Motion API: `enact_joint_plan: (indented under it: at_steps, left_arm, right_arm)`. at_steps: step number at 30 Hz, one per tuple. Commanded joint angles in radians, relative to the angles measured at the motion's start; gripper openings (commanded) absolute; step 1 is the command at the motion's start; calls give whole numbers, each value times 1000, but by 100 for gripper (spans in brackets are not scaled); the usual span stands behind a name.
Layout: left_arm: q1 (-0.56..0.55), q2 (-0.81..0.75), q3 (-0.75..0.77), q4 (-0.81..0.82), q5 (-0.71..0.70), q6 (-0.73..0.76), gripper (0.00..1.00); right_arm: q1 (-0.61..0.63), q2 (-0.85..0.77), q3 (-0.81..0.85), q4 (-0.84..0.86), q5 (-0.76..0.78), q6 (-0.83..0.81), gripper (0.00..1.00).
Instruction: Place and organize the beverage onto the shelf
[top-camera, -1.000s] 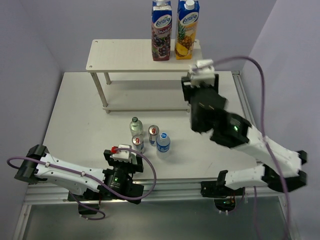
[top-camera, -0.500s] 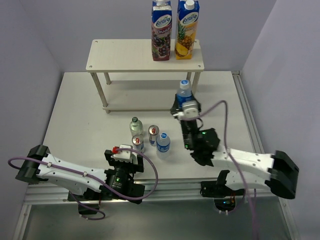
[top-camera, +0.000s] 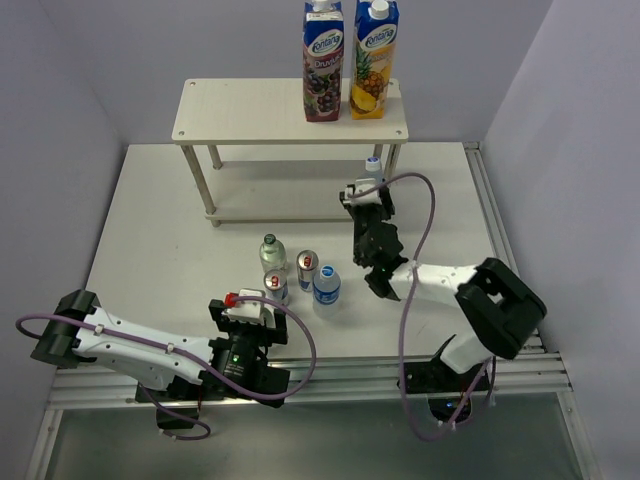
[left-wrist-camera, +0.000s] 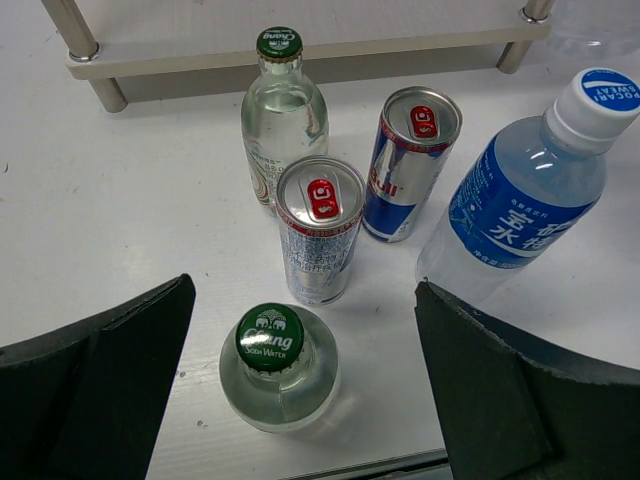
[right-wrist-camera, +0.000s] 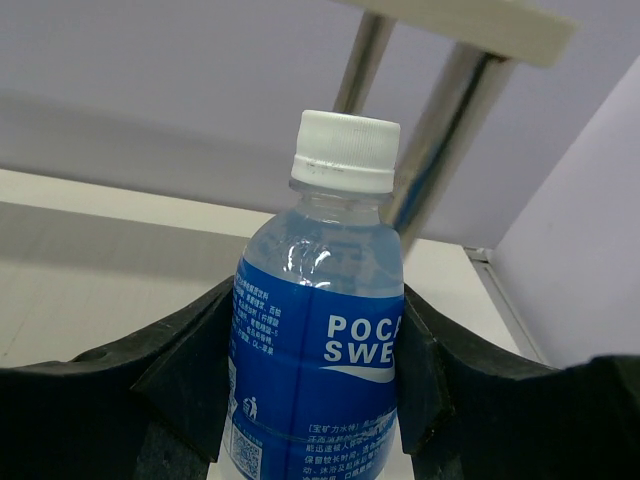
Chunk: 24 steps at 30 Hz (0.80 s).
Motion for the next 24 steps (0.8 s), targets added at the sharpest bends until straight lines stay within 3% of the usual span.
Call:
enact_joint_plan:
  at_steps: [1, 8, 24]
  left_arm:
    - [3, 1, 32, -36, -27, 16, 99]
    - [4, -10, 29, -38, -27, 13, 99]
    - [9, -1, 31, -36, -27, 15, 99]
  right_arm:
    - [-47, 65, 133, 576, -96, 59, 0]
    - [-126, 234, 284, 522, -151, 167, 0]
    - [-188, 627, 673, 585, -223, 133, 0]
